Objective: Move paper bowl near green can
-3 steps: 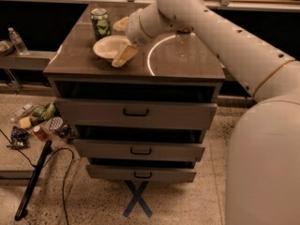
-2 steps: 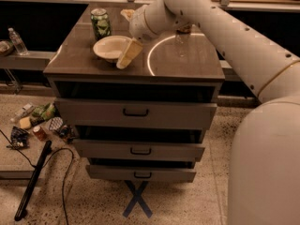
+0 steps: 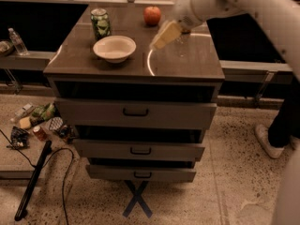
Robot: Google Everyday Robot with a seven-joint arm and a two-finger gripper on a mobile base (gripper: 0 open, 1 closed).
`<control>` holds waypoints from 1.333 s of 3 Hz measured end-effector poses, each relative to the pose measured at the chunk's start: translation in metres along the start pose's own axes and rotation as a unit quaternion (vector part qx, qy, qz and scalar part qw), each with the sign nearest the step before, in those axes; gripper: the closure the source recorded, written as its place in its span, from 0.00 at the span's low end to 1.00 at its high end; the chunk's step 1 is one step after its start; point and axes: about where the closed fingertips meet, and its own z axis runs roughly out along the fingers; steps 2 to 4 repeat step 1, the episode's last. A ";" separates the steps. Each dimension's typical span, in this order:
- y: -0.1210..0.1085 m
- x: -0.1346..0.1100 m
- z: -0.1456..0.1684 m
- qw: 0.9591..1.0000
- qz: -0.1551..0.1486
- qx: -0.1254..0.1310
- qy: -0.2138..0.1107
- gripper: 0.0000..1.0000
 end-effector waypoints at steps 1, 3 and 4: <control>-0.009 0.002 -0.005 1.000 0.017 0.019 -0.003 0.00; -0.009 0.002 -0.005 1.000 0.017 0.019 -0.003 0.00; -0.009 0.002 -0.005 1.000 0.017 0.019 -0.003 0.00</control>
Offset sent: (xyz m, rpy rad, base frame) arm 0.0000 0.0000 0.0000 0.0000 0.0000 0.0000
